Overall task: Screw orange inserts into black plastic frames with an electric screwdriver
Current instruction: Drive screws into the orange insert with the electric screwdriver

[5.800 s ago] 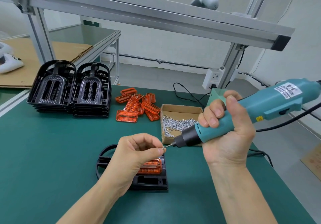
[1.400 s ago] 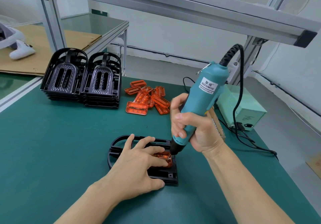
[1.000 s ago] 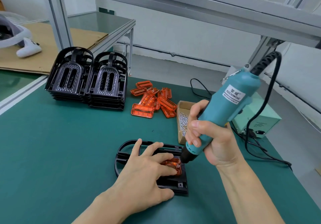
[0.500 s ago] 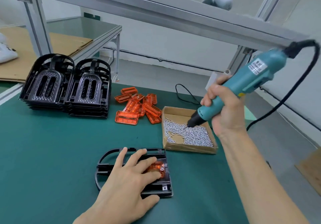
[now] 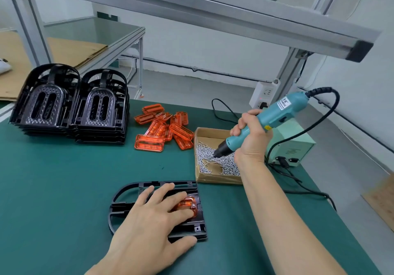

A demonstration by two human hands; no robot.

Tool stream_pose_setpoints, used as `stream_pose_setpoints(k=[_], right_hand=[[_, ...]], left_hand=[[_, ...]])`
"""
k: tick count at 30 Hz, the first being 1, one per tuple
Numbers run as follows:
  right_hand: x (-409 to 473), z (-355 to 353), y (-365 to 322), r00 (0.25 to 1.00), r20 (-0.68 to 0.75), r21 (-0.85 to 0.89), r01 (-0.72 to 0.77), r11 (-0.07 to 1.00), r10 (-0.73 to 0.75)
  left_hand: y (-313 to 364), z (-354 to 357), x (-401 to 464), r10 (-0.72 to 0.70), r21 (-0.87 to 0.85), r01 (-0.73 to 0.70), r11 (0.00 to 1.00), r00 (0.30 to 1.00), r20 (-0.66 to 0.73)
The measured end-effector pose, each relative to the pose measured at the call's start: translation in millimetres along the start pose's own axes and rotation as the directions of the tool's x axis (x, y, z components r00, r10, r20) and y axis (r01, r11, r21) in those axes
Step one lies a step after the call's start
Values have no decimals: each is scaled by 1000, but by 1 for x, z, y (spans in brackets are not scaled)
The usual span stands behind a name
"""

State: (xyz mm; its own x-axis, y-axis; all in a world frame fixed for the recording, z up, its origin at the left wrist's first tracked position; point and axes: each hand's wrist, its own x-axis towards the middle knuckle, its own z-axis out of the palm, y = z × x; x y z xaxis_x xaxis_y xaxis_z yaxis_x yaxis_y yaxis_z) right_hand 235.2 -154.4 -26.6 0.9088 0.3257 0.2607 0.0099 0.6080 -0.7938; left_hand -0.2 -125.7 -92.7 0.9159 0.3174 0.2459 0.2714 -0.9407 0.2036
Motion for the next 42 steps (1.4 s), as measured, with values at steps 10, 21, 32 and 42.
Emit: stream_pose_setpoints(k=[10, 21, 32, 42], right_hand=[[4, -1, 10, 999, -15, -42, -50, 998, 50], [3, -3, 10, 996, -26, -40, -92, 995, 91], [0, -3, 5, 993, -23, -13, -112, 994, 112], [-2, -13, -8, 998, -6, -49, -62, 997, 62]], left_hand=[[0, -1, 0, -3, 26, 3, 1000, 1000, 4], [1, -2, 0, -15, 15, 15, 1000, 1000, 5], [1, -3, -1, -17, 2, 17, 1000, 1000, 25], [5, -8, -2, -29, -49, 30, 998, 1000, 10]])
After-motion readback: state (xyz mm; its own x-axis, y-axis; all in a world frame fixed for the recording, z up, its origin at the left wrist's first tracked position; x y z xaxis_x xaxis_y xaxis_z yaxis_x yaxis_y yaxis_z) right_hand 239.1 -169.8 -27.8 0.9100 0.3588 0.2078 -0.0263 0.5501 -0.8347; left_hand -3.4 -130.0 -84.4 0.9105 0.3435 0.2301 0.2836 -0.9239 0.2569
